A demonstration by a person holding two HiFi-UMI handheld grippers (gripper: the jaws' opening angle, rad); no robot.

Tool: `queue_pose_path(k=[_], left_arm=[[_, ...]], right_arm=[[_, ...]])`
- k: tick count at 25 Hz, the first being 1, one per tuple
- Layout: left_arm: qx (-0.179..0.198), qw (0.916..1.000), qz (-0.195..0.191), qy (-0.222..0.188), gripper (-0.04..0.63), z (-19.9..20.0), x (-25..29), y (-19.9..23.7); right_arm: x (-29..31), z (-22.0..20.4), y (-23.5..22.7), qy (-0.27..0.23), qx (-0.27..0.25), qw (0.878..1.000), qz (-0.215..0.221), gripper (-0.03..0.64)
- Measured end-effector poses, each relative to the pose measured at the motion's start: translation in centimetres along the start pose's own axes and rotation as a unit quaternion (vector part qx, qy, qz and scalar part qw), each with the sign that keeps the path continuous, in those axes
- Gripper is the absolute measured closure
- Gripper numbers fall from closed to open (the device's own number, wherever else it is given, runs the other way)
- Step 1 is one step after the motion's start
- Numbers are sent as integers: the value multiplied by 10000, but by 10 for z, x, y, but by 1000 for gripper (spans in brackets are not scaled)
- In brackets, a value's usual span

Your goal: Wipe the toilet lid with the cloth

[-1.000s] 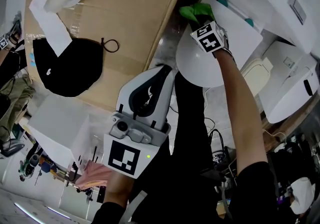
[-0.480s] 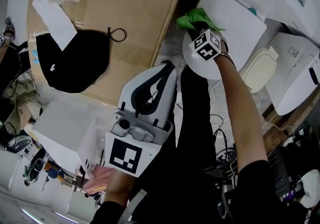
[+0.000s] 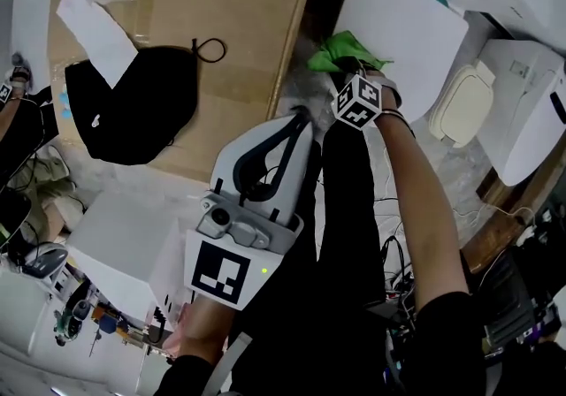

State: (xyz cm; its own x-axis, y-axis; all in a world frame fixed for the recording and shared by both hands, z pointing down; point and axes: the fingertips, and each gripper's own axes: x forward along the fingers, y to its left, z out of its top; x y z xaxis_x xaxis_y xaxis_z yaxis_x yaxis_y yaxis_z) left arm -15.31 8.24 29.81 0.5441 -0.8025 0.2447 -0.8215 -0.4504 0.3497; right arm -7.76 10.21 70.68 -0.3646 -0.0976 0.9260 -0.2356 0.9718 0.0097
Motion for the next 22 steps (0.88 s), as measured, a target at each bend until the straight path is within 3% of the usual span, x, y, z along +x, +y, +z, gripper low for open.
queue_pose_path(k=[8, 18, 22], left_arm=[[-20, 10000, -16, -12, 594, -9, -8, -23], [-10, 9999, -62, 153, 594, -36, -3, -74], [-20, 9998, -132, 169, 594, -41, 4, -98]], right_arm=[[-5, -22, 46, 325, -784, 9962, -187, 566], [-16, -63, 87, 733, -2018, 9750, -571, 566], [-27, -93, 101, 844, -2240, 9691, -587, 566]])
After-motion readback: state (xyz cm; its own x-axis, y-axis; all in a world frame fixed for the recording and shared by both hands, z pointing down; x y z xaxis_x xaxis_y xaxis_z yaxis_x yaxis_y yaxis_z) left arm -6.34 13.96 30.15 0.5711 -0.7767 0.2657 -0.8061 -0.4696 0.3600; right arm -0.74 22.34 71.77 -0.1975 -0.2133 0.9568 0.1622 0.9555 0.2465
